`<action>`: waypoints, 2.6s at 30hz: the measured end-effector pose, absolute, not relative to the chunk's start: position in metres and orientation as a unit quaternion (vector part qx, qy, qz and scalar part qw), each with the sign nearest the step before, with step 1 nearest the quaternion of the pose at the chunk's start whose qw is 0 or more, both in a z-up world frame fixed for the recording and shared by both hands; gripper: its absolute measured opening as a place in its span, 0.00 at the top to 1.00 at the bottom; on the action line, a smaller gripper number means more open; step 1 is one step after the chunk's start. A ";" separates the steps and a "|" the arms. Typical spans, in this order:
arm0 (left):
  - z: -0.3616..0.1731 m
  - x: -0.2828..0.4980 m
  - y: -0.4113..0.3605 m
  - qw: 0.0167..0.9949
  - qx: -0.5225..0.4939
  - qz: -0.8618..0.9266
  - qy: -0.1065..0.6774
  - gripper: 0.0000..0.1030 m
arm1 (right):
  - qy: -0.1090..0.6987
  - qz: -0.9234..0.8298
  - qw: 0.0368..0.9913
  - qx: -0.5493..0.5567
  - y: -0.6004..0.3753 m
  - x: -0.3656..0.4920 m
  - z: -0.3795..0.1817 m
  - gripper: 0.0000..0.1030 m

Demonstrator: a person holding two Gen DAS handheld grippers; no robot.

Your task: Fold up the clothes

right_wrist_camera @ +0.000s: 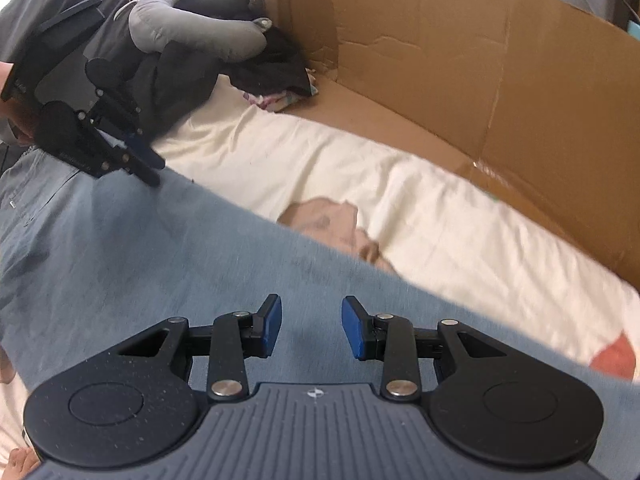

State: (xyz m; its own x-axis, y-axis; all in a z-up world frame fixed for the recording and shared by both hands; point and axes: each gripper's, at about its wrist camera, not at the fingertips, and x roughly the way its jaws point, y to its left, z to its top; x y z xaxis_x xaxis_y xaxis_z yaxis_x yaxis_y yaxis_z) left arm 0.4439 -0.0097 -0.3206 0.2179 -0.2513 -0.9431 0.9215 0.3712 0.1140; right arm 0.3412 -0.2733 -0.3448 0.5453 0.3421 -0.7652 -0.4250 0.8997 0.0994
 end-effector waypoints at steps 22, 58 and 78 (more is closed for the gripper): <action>-0.332 0.442 -0.019 0.647 0.443 -0.443 0.435 0.97 | 0.442 0.322 0.832 -0.096 -0.227 0.411 -0.349 0.59; -0.314 0.423 0.069 0.855 0.177 -0.183 0.452 0.77 | 0.424 0.226 0.874 -0.069 -0.220 0.354 -0.358 0.58; -0.305 0.445 0.116 0.889 0.100 -0.064 0.442 0.77 | 0.467 0.140 0.873 -0.033 -0.210 0.375 -0.385 0.46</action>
State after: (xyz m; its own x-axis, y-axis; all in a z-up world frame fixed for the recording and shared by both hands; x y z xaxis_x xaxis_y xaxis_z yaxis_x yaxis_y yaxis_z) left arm 0.4448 0.1159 -0.3051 0.6013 -0.0265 -0.7986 0.2027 0.9718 0.1204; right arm 0.3754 -0.2099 -0.3847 0.5250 0.2146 -0.8236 -0.2757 0.9584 0.0740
